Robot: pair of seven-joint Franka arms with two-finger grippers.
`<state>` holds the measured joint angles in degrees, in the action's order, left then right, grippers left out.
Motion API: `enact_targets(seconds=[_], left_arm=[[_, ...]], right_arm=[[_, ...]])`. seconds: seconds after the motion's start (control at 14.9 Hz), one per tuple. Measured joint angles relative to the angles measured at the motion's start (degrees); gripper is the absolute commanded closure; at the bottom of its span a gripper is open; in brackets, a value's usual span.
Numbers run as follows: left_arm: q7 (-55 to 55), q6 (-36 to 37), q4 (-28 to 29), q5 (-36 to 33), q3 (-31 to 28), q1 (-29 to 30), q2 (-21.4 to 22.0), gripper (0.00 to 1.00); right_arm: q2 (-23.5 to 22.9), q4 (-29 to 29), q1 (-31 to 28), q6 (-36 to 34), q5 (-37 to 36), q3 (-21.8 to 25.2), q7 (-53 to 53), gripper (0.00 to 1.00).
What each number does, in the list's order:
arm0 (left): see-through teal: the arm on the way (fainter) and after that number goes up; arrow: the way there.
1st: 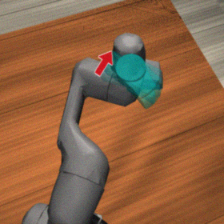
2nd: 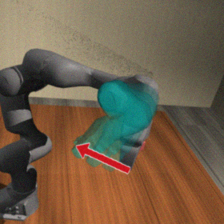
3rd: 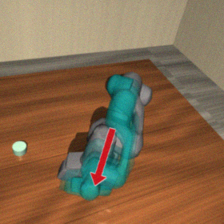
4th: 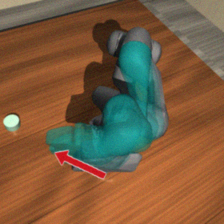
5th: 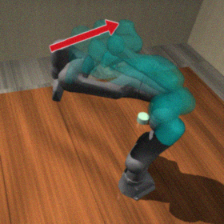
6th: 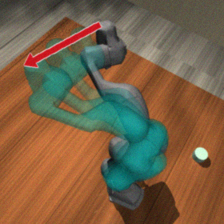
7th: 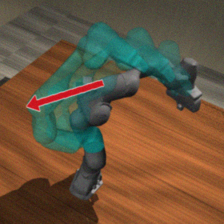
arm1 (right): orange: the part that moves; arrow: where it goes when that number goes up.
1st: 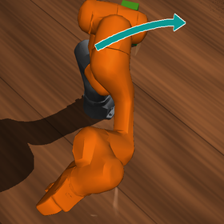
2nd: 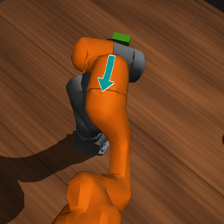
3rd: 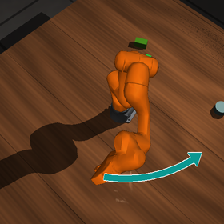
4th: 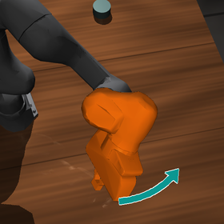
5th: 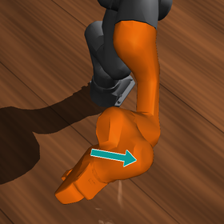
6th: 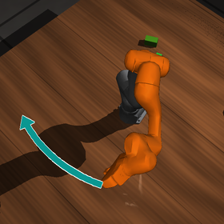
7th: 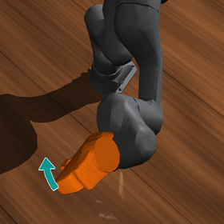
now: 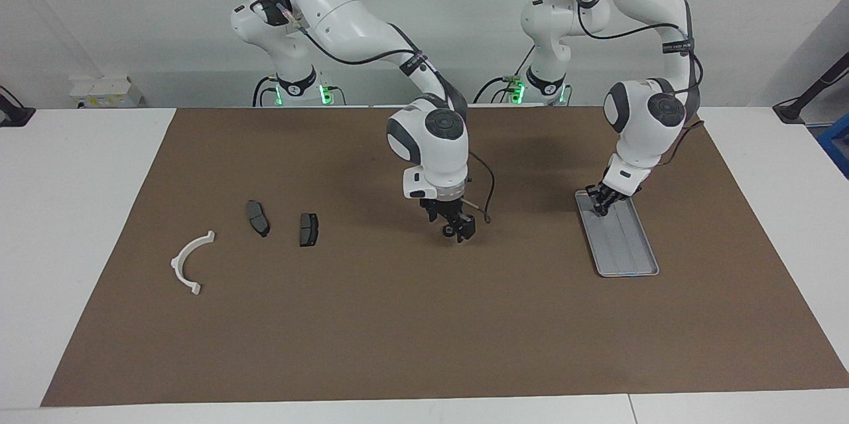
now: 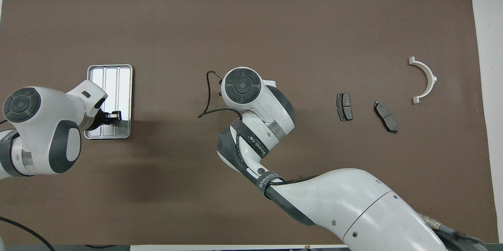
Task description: Pick bearing gear from pile to tray
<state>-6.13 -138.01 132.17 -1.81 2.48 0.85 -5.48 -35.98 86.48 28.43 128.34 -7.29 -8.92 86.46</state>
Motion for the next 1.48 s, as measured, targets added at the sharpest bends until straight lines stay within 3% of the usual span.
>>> enact_targets(seconds=[0.27, 0.34, 0.4, 0.47, 0.67, 0.94, 1.14, 1.28, 1.48], left_arm=[[-0.2, -2.3, 1.5, 0.0, 0.0, 0.0, 0.2, 1.00], [-0.3, -2.5, 1.6, 0.0, 0.0, 0.0, 0.2, 0.52], [-0.3, -2.5, 1.6, 0.0, 0.0, 0.0, 0.2, 0.20], [-0.3, -2.4, 1.5, 0.0, 0.0, -0.1, 0.2, 0.11], [-0.2, 3.6, -1.7, 0.0, 0.0, -0.5, 0.3, 0.08], [-1.0, 18.6, -18.6, 2.4, 0.3, -2.3, 0.0, 0.09], [-6.6, 18.8, -24.9, 3.5, 0.6, -8.9, -2.2, 0.09], [-11.7, 18.0, -27.9, 3.9, 0.7, -14.7, -6.0, 0.07], [-20.2, 18.4, -39.9, 3.9, 0.6, -22.6, -17.7, 0.07]], right_arm=[[1.5, -1.8, -4.8, -1.3, 0.0, 0.0, -2.2, 0.00], [2.0, -1.8, -5.9, -1.6, 0.0, -0.1, -3.5, 0.00], [2.6, -1.8, -6.8, -2.3, 0.0, -0.1, -4.4, 0.00], [3.1, -1.8, -7.7, -2.9, 0.0, -0.1, -5.2, 0.00], [4.1, -1.8, -10.7, -4.4, 0.0, -0.1, -9.3, 0.00], [4.8, -1.7, -15.4, -5.8, 0.0, -0.1, -18.5, 0.00], [5.6, -1.4, -19.0, -7.2, 0.1, 0.0, -30.0, 0.00], [7.5, 0.1, -21.2, -7.7, 0.1, 0.0, -38.2, 0.00], [12.1, 4.5, -23.6, -8.0, 0.1, 0.0, -48.7, 0.00]])
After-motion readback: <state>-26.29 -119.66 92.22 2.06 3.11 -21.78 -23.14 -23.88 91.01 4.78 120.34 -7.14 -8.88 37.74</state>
